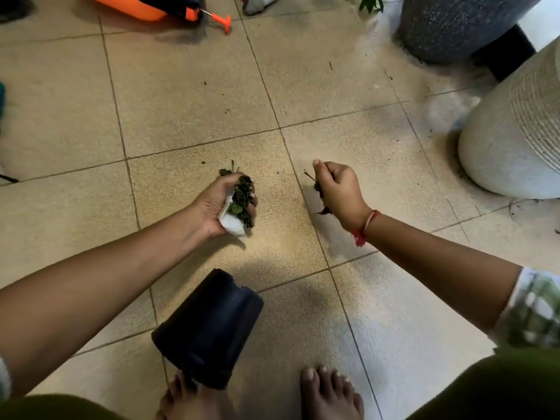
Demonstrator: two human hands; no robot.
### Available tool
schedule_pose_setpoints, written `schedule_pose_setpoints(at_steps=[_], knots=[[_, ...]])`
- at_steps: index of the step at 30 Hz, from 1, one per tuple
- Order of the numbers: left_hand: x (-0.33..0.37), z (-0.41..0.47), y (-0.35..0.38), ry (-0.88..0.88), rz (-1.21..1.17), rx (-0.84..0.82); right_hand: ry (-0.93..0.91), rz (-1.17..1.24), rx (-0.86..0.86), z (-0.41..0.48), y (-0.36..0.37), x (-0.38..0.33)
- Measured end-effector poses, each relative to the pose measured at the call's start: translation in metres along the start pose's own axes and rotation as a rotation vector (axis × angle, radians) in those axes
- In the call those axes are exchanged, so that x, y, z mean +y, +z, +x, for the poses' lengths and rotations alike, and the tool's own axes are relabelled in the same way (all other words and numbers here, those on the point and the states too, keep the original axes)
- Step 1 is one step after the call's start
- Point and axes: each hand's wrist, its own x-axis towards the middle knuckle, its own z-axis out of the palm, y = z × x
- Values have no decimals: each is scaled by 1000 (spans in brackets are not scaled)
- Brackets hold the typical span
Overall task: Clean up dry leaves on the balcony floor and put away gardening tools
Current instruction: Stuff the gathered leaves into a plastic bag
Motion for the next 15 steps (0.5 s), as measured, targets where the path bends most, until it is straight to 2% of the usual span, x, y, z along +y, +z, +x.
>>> schedule_pose_setpoints(at_steps=[4,6,9,12,15], knots=[[-3,-2,9,11,1,-10,245,512,-164,1,27,-52],[0,-5,16,46,11,-34,377,648,-224,6,35,-65],[2,-5,20,93,-14,-36,482,783,-239,16,43,-78],[-4,-6,19,150,-47,-72,451,854,-219,24,51,-90],[-9,-8,23,202,-134,-127,403,801,-98,25,61,-97]])
